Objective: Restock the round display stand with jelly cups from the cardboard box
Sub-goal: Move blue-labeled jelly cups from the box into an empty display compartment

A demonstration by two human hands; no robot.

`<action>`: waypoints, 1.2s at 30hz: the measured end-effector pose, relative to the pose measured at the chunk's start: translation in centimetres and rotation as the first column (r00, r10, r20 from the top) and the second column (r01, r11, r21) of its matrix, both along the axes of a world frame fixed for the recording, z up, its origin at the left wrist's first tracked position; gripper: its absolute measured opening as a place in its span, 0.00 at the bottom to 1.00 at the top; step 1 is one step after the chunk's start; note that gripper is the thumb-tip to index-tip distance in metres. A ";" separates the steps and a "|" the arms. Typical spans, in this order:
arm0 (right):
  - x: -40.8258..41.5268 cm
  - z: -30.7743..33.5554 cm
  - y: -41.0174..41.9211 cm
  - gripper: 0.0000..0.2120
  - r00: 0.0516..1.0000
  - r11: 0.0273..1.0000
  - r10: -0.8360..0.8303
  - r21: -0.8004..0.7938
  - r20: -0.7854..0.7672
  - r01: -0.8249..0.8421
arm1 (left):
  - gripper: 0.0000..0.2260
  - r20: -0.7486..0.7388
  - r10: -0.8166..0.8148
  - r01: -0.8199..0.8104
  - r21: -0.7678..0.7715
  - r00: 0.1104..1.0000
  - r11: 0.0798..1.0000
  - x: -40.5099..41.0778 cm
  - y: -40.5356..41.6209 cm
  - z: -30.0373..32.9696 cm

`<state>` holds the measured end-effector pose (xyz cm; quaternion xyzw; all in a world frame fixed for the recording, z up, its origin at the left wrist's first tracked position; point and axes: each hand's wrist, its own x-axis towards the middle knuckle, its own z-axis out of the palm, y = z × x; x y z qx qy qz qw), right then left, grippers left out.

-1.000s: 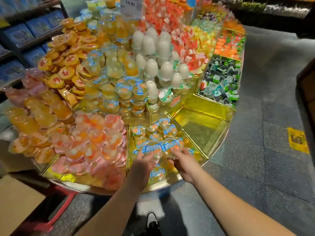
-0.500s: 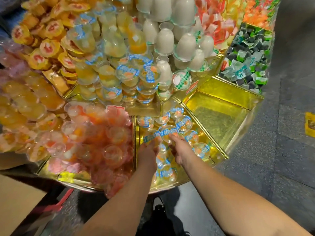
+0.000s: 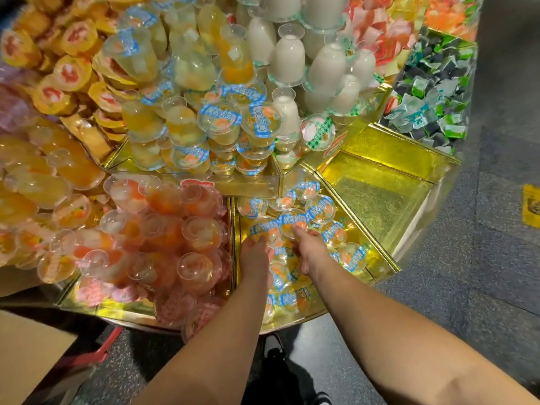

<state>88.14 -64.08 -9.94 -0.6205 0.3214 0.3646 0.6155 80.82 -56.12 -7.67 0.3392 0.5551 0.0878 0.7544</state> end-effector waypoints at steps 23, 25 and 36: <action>-2.0 6.4 -4.8 0.18 0.894 0.900 0.418 -0.205 0.159 -0.384 | 0.08 -0.036 -0.155 0.156 0.034 0.987 0.987 -2.9 -1.2 5.7; -3.0 8.1 -6.0 0.14 0.858 0.881 0.464 -0.218 0.220 -0.420 | 0.10 -0.006 -0.170 0.170 0.077 0.985 0.982 -4.2 -2.2 6.9; -12.8 19.6 -6.5 0.13 0.257 0.486 0.861 -0.564 0.438 -0.668 | 0.01 -0.061 -0.298 0.276 0.582 0.953 0.765 -19.7 -3.5 18.5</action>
